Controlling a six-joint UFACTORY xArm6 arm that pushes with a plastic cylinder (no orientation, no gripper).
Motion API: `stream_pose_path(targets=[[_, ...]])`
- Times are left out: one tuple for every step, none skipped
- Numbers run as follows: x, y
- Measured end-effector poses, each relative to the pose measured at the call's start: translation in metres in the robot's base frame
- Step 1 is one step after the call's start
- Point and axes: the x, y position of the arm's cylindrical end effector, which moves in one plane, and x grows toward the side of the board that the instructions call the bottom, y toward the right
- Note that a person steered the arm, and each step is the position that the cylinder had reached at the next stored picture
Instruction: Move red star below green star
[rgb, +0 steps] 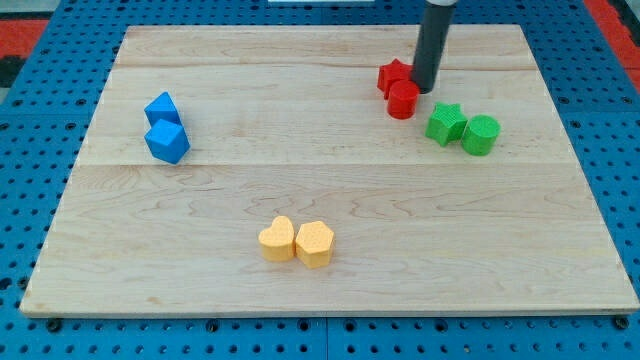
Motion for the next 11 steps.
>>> stream_pose_path(targets=[[-0.022, 0.021], [-0.047, 0.022], [-0.060, -0.025], [-0.063, -0.048], [-0.042, -0.021], [-0.018, -0.011], [0.012, -0.007], [0.031, -0.005], [0.043, -0.010], [0.081, -0.010], [0.092, -0.010]])
